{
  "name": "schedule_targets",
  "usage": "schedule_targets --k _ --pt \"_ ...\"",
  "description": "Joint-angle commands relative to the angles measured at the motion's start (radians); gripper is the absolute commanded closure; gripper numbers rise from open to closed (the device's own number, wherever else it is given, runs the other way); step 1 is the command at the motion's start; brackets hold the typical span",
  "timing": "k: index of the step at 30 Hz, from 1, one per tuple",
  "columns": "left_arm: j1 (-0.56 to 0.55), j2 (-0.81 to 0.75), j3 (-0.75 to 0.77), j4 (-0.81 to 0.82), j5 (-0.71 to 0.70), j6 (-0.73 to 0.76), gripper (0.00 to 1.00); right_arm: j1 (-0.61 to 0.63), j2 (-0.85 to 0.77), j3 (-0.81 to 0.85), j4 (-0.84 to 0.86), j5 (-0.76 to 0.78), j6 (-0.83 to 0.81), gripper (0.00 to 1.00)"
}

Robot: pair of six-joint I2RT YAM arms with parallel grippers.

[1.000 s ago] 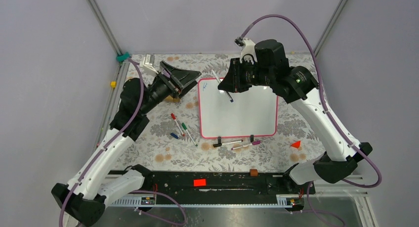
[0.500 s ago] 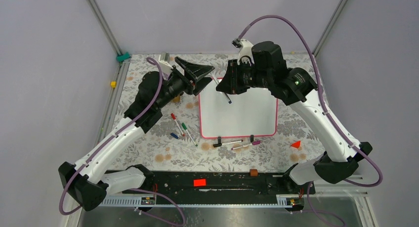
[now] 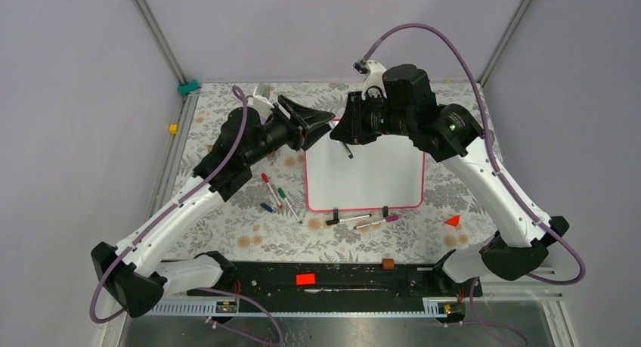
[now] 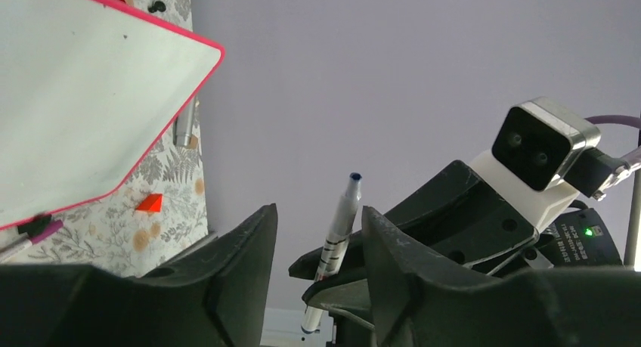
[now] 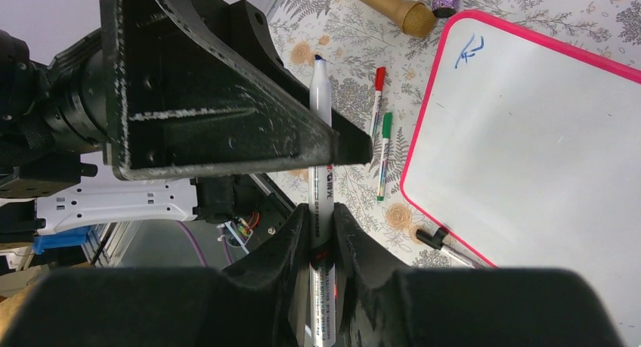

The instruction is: Write a sentence on the whiteboard

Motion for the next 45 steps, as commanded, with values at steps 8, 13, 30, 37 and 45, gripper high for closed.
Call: schedule_targets --k 8,13,30,37,45 --pt "-0.017 -0.016 -0.074 0.072 0.035 -0.147 1.00 0.009 0.011 0.055 0.006 0.064 -0.022 1.00" --pt "-0.020 -0.027 -0.138 0.151 0.015 -0.327 1.00 0.009 0.010 0.061 0.021 0.103 -0.040 0.95" --pt "-0.022 -0.084 -0.205 0.243 -0.186 -0.604 1.00 0.009 -0.105 -0.171 0.339 0.119 0.180 0.39" --pt "-0.022 -0.072 -0.215 0.273 -0.205 -0.636 1.00 0.011 -0.100 -0.196 0.338 0.105 0.217 0.41" --pt "-0.022 -0.084 -0.226 0.257 -0.196 -0.632 1.00 0.014 -0.090 -0.212 0.368 0.078 0.239 0.65"
